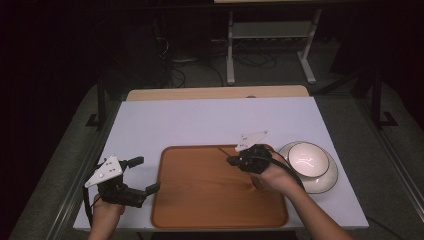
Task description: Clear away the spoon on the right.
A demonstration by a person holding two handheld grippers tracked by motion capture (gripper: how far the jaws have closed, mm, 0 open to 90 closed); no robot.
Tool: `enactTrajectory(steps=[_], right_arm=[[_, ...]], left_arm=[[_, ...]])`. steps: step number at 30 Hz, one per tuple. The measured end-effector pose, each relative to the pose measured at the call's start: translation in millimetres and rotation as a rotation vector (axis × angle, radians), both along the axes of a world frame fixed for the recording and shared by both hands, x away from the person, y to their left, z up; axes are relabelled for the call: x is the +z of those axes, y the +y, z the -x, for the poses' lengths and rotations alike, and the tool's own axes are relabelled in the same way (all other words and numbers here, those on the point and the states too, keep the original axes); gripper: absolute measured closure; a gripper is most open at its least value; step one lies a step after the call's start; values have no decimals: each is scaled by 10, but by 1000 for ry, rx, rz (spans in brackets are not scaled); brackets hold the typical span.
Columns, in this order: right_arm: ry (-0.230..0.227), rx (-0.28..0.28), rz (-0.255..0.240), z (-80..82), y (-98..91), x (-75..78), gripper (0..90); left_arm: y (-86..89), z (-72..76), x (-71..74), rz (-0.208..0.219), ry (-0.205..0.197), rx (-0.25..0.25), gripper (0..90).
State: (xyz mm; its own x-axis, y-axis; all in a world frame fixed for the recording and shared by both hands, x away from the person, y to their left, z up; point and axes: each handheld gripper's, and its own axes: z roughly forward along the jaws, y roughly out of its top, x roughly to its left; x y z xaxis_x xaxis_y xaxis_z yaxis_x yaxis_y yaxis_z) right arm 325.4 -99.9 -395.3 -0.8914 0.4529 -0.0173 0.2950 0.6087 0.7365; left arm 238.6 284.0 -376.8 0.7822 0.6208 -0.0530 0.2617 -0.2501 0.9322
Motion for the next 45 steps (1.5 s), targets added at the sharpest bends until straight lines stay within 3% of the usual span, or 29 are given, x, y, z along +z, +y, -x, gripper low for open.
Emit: enactTrajectory(steps=[23, 40, 45], right_arm=[[57, 69, 133, 14, 240, -321, 870], [83, 59, 155, -35, 187, -374, 813], [89, 56, 129, -35, 173, -352, 713]], left_arm=[[-5, -5, -4, -3, 4, -4, 0], [-13, -4, -4, -8, 5, -7, 0], [-7, -6, -3, -6, 5, -4, 0]])
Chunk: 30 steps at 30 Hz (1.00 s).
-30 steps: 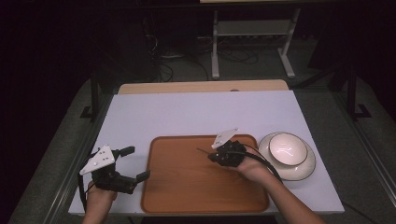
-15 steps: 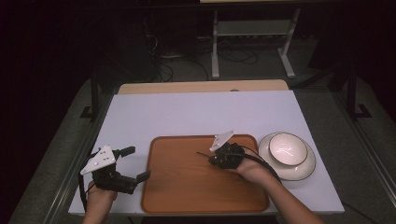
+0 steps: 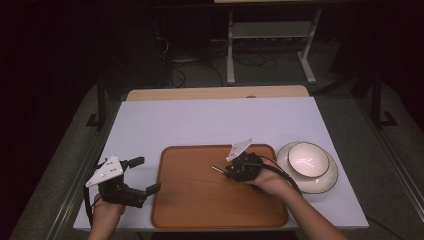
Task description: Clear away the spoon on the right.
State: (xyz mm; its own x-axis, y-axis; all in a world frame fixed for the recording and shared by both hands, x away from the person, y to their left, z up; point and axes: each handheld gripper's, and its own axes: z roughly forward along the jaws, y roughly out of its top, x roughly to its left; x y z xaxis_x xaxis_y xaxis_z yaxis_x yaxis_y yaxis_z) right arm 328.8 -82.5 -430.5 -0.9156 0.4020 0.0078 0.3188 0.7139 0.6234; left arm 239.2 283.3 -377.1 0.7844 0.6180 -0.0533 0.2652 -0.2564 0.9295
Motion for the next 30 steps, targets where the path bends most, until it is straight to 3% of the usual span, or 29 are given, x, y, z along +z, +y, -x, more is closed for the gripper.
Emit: enactTrajectory(steps=[1, 2, 3, 4, 12, 30], right_arm=[[0, 0, 0, 0, 0, 0, 713], [4, -11, -22, 5, -10, 14, 621], [4, -11, -22, 5, -10, 14, 621], [15, -22, -45, 6, -25, 23, 533], [12, -47, -90, 27, -55, 30, 242], [-26, -40, -111, 97, -64, 89, 141]], left_arm=[[0, 0, 0, 0, 0, 0, 0], [0, -1, 0, 1, 0, 1, 0], [0, -1, 0, 1, 0, 1, 0], [-1, -4, 0, 1, 0, 4, 0], [-5, -7, 4, 4, 0, 14, 0], [-4, 3, -3, -4, 2, -3, 0]])
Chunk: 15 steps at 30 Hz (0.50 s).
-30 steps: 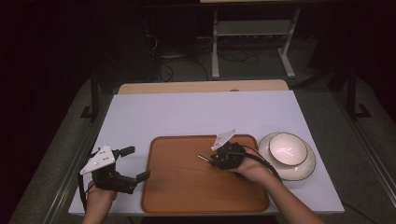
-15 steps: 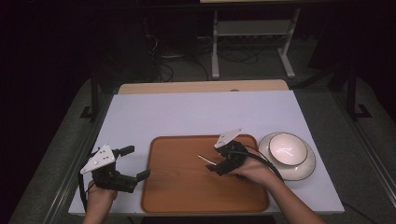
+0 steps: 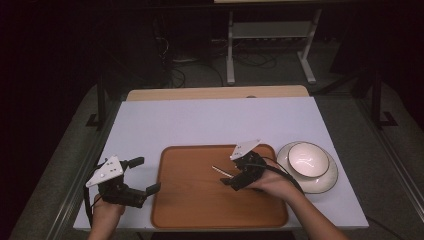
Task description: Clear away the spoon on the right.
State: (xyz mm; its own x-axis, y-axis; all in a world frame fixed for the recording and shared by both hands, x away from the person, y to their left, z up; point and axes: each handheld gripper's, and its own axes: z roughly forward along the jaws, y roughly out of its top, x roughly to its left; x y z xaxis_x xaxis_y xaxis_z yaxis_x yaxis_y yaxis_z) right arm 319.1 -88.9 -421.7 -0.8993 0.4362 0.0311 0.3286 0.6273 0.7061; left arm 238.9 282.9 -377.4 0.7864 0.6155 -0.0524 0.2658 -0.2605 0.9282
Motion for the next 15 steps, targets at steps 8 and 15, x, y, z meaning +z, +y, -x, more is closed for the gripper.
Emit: enactTrajectory(steps=[8, 15], right_arm=[[-5, 9, -30, 68, -83, 85, 38], [-63, -46, -135, 156, -312, 266, 26]], left_arm=[[-6, 11, 6, -5, -3, -3, 0], [-8, 5, 6, -3, -2, -1, 0]])
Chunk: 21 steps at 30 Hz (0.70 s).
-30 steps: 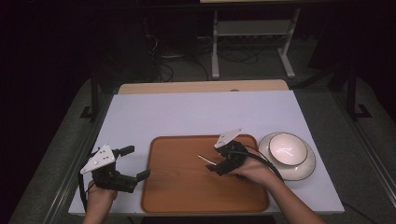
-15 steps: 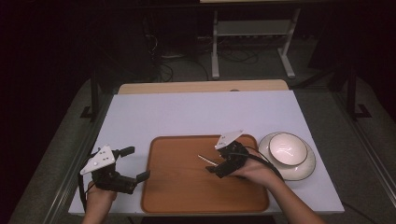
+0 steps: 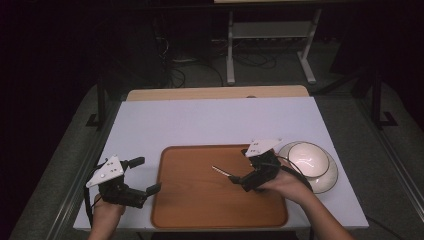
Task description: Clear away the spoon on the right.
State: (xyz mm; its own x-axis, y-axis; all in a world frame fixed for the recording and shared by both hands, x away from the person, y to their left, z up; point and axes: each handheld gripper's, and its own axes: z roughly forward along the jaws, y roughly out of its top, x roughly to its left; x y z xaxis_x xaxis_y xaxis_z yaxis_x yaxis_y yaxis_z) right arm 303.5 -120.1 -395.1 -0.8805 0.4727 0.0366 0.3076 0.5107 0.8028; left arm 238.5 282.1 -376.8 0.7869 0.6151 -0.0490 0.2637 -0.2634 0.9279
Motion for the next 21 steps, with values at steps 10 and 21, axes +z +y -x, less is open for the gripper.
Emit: enactTrajectory(steps=[10, 21], right_arm=[[-56, -91, -94, 122, -333, 118, 26], [-95, -141, -148, 264, -597, 136, 26]], left_arm=[[8, 1, -1, 3, 0, 0, 0], [33, 59, -10, -5, 6, 5, 0]])
